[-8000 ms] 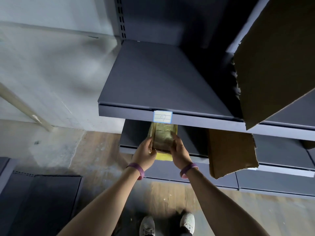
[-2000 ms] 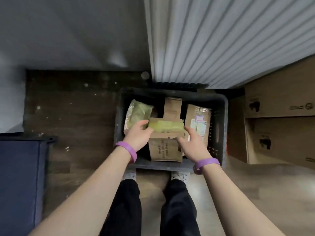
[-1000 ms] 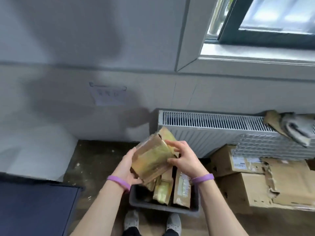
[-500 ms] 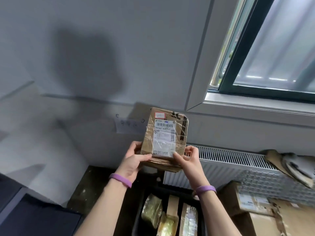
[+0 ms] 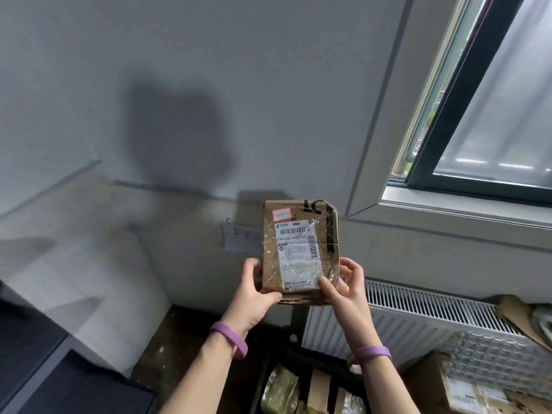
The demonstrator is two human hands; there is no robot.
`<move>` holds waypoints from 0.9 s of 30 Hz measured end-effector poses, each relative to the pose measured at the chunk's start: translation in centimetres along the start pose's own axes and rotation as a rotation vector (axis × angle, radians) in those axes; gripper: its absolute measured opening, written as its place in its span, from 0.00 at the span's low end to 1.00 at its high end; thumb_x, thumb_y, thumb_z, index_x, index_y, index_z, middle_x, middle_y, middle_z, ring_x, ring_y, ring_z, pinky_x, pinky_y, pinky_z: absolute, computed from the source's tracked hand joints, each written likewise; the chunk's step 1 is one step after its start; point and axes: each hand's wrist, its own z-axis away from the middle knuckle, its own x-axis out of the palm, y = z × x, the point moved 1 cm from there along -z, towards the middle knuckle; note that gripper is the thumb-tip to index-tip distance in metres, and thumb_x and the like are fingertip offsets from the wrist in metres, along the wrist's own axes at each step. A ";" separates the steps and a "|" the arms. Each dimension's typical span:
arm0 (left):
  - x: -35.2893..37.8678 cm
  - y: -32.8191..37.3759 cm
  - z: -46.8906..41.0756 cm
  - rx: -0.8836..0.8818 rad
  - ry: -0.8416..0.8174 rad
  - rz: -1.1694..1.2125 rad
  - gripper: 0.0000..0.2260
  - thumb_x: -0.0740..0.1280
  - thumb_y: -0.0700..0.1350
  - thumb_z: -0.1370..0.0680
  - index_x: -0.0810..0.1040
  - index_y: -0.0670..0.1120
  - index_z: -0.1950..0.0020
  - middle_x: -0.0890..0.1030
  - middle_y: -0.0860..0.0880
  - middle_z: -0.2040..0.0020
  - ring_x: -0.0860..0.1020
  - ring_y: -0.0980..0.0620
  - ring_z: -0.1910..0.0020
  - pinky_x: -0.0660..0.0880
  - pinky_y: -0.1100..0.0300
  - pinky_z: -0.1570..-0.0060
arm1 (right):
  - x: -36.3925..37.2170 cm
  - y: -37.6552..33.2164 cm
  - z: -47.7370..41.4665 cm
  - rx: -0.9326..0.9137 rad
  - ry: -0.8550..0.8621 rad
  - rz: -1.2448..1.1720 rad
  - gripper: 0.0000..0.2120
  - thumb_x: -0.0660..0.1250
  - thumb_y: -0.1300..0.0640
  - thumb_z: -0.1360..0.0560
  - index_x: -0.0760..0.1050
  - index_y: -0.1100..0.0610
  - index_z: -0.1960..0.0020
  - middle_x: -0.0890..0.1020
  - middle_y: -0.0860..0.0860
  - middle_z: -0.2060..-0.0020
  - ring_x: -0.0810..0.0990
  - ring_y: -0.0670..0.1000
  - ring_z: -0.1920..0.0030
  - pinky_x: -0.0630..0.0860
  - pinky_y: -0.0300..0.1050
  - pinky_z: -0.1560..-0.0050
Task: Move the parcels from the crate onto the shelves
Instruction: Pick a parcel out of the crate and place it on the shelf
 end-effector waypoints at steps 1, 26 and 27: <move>-0.5 -0.1 0.1 -0.001 0.009 -0.002 0.21 0.71 0.34 0.29 0.67 0.50 0.43 0.77 0.55 0.46 0.76 0.67 0.50 0.72 0.74 0.58 | 0.6 -0.4 -0.1 -0.024 -0.020 0.015 0.20 0.71 0.57 0.26 0.68 0.42 0.40 0.76 0.40 0.41 0.80 0.41 0.42 0.78 0.36 0.50; -12.5 -1.8 26.6 -0.090 1.075 -0.001 0.26 0.63 0.33 0.22 0.65 0.55 0.30 0.74 0.61 0.36 0.72 0.67 0.37 0.67 0.74 0.41 | 23.2 -0.4 14.2 -0.084 -1.119 -0.118 0.30 0.65 0.51 0.23 0.58 0.37 0.25 0.70 0.36 0.30 0.69 0.38 0.30 0.69 0.33 0.34; -12.6 -1.7 28.7 -0.100 1.122 -0.004 0.25 0.62 0.32 0.23 0.66 0.53 0.30 0.76 0.62 0.37 0.72 0.67 0.38 0.68 0.73 0.41 | 23.9 -0.4 16.0 -0.077 -1.173 -0.126 0.30 0.64 0.51 0.23 0.57 0.37 0.25 0.70 0.35 0.31 0.69 0.38 0.31 0.69 0.30 0.36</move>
